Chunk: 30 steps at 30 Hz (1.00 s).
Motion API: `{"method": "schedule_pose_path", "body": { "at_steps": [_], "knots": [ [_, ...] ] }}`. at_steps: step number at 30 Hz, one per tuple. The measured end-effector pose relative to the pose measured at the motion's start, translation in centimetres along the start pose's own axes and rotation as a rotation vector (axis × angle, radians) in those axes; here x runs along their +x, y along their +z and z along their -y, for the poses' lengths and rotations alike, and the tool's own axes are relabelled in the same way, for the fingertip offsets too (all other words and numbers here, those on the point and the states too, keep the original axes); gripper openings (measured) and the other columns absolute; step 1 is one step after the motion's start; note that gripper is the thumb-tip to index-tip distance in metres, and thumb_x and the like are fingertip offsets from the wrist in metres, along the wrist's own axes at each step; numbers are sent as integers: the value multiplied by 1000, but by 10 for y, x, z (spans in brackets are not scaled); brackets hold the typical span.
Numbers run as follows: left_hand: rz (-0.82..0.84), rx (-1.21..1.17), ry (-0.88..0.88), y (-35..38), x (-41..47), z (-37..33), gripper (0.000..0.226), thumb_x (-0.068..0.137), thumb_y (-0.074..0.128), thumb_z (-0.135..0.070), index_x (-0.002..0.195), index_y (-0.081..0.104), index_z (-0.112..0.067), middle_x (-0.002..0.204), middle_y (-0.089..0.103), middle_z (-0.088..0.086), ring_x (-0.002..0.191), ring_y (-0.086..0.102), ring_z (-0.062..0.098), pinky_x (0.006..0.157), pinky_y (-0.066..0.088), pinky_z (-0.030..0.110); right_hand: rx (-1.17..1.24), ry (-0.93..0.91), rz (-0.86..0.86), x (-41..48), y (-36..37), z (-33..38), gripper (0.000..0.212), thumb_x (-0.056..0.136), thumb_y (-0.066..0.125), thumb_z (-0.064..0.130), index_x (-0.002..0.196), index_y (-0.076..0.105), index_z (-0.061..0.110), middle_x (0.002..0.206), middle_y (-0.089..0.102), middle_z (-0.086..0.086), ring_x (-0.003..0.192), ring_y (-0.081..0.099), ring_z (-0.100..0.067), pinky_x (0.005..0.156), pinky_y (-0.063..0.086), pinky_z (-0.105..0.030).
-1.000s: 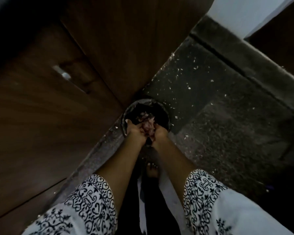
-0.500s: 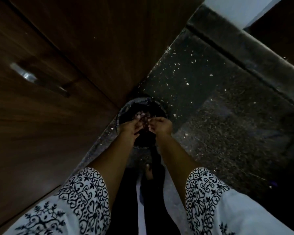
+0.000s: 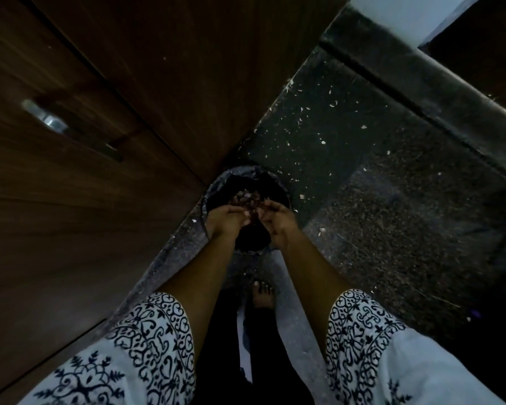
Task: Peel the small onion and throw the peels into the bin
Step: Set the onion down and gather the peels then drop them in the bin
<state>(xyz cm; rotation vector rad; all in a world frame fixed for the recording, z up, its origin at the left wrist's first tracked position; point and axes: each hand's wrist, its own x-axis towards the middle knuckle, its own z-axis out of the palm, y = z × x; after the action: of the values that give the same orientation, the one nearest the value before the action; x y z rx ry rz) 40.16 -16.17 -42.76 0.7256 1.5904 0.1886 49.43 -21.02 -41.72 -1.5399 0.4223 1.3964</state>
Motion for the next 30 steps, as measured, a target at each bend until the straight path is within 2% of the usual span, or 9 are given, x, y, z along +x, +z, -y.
{"method": "schedule_pose_path", "body": {
  "at_steps": [3, 7, 10, 12, 17, 20, 23, 26, 30],
  "knots": [
    [-87, 396, 286, 0, -12, 9, 28, 85, 67, -35, 87, 65, -8, 90, 73, 13, 57, 67, 13, 57, 55, 26, 62, -10, -36, -3, 2, -3, 18, 88, 47, -13, 104, 57, -11, 109, 60, -26, 106, 58, -34, 88, 50, -32],
    [108, 828, 800, -4, -15, 30, 52, 95, 34, -44, 141, 42, -19, 148, 43, 6, 137, 37, 21, 109, 34, 41, 243, 54, 98, -1, 1, -3, 34, 100, 36, 29, 105, 57, 3, 99, 60, -11, 103, 57, -25, 83, 51, -28],
    [153, 1057, 400, -8, -13, 42, 55, 100, 23, -48, 147, 30, -20, 154, 31, 8, 140, 29, 28, 112, 25, 44, 396, 83, 122, 5, -2, -2, 65, 99, 19, 48, 132, 41, -4, 136, 47, -20, 130, 40, -31, 108, 34, -38],
    [109, 845, 41, -10, -8, 41, 64, 99, 27, -50, 149, 22, -11, 154, 27, 16, 138, 30, 36, 111, 27, 43, 452, 63, 92, 3, -2, 0, 63, 100, 18, 44, 136, 34, -5, 143, 40, -21, 132, 38, -32, 108, 33, -38],
    [146, -84, -68, -3, -11, 17, 43, 95, 45, 4, 137, 39, 5, 127, 50, 12, 108, 57, 30, 89, 44, 32, 251, -21, 37, -8, 4, -2, 30, 98, 36, 2, 125, 47, -4, 124, 55, -19, 115, 55, -26, 96, 44, -29],
    [103, -313, -139, -3, -14, 3, 23, 96, 49, -10, 107, 60, 8, 103, 65, 18, 94, 67, 24, 70, 52, 26, 100, -86, -92, -12, 6, -3, 17, 91, 49, -7, 82, 59, 4, 75, 64, -8, 56, 66, -9, 56, 54, -16],
    [-49, -294, -131, -5, -9, 2, 40, 93, 56, -31, 65, 58, -3, 44, 62, 3, 46, 62, 14, 49, 50, 27, -122, -166, -200, -15, 8, -3, 26, 84, 66, 6, 61, 54, 12, 55, 59, -3, 47, 58, -14, 41, 49, -21],
    [88, -299, -138, -3, -17, 2, 31, 101, 38, -19, 108, 58, 3, 93, 71, 10, 92, 65, 24, 80, 45, 32, -219, -211, -228, -13, 6, -3, 35, 85, 67, 12, 57, 46, 10, 59, 54, -7, 52, 51, -13, 42, 50, -24],
    [134, -434, -54, -6, -34, -3, 47, 97, 31, 8, 141, 36, -8, 136, 50, 15, 108, 54, 26, 79, 48, 32, -335, -237, 4, -23, 5, -5, 23, 88, 48, -14, 109, 53, -6, 95, 56, -10, 74, 55, -14, 52, 50, -13]
  ]
}}
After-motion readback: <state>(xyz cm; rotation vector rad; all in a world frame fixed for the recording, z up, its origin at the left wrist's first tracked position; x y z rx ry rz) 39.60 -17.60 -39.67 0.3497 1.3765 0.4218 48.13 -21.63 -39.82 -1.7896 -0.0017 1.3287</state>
